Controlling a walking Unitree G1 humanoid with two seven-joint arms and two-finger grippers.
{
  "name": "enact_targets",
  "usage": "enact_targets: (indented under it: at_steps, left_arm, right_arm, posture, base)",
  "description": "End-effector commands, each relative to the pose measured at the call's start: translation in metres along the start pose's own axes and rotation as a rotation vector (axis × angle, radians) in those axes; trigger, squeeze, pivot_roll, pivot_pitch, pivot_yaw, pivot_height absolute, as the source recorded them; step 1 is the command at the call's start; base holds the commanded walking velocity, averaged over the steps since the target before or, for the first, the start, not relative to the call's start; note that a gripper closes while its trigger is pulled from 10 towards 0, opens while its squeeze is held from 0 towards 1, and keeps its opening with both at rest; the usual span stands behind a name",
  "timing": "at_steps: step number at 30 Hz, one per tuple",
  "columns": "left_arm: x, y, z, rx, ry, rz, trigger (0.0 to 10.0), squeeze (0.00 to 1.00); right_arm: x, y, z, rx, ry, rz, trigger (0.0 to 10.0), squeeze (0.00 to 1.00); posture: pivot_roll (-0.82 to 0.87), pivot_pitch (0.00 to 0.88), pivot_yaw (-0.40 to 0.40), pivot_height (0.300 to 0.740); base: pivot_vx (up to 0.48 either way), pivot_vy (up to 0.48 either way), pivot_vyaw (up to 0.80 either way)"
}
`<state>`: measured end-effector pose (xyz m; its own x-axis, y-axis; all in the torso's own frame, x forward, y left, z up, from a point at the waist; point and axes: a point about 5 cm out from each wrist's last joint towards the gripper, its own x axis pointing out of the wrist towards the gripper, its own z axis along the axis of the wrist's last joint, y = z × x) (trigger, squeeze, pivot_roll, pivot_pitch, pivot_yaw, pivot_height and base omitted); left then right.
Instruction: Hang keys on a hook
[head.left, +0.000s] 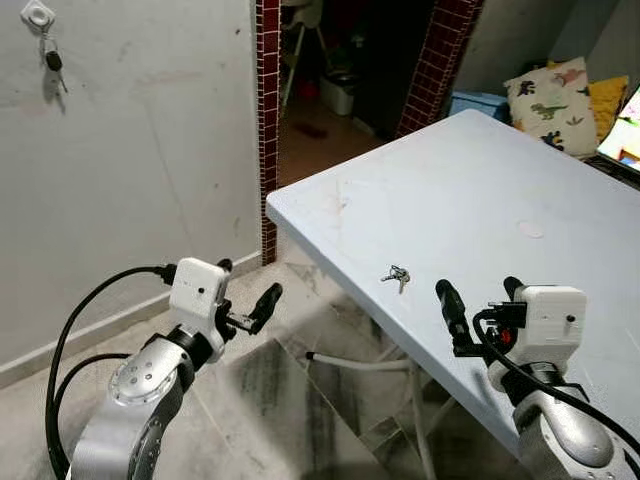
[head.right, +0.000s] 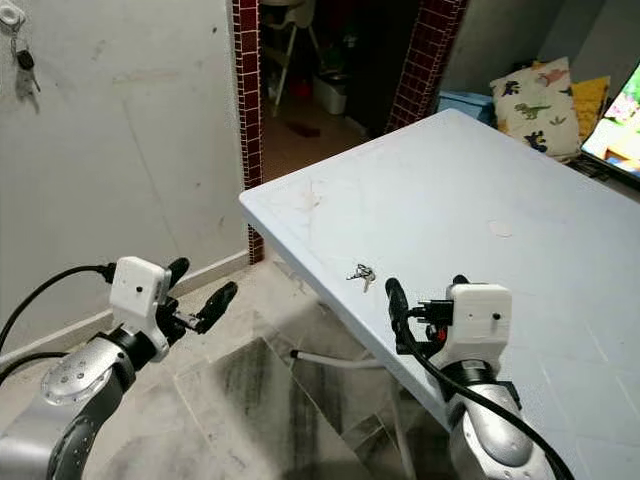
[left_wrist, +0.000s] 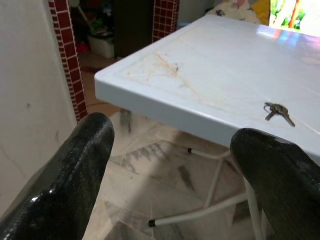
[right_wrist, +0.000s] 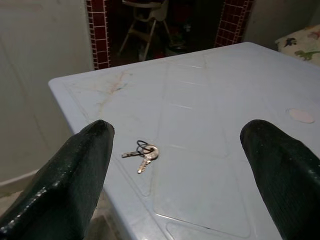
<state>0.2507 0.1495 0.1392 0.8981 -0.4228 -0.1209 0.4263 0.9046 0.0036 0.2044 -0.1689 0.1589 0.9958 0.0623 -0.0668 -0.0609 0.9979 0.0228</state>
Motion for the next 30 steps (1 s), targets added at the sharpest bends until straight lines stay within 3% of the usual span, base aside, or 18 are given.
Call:
enact_targets:
  at_steps: [1, 8, 12, 30]
  left_arm:
    - [0.001, -0.002, 0.004, -0.002, -0.007, -0.019, 10.0, 0.00]
    - [0.003, -0.009, 0.004, -0.010, -0.005, -0.049, 10.0, 0.00]
    - [0.004, -0.009, 0.004, -0.011, -0.004, -0.053, 10.0, 0.00]
    - [0.007, -0.013, 0.003, -0.022, 0.003, -0.070, 10.0, 0.00]
  right_arm:
    - [0.000, 0.002, 0.003, 0.009, -0.007, 0.001, 10.0, 0.00]
    - [0.007, 0.019, 0.004, 0.034, -0.017, 0.017, 10.0, 0.00]
    - [0.009, 0.021, 0.004, 0.038, -0.019, 0.018, 10.0, 0.00]
    - [0.019, 0.025, 0.008, 0.027, -0.035, 0.030, 10.0, 0.00]
  posture:
    - [0.04, 0.035, -0.076, 0.740]
    - [0.06, 0.032, -0.076, 0.740]
    - [0.06, 0.030, -0.078, 0.740]
    - [0.06, 0.028, -0.088, 0.740]
  base:
    - [0.000, 0.000, 0.00]
    - [0.000, 0.000, 0.00]
    - [0.000, 0.000, 0.00]
    - [0.300, 0.000, 0.00]
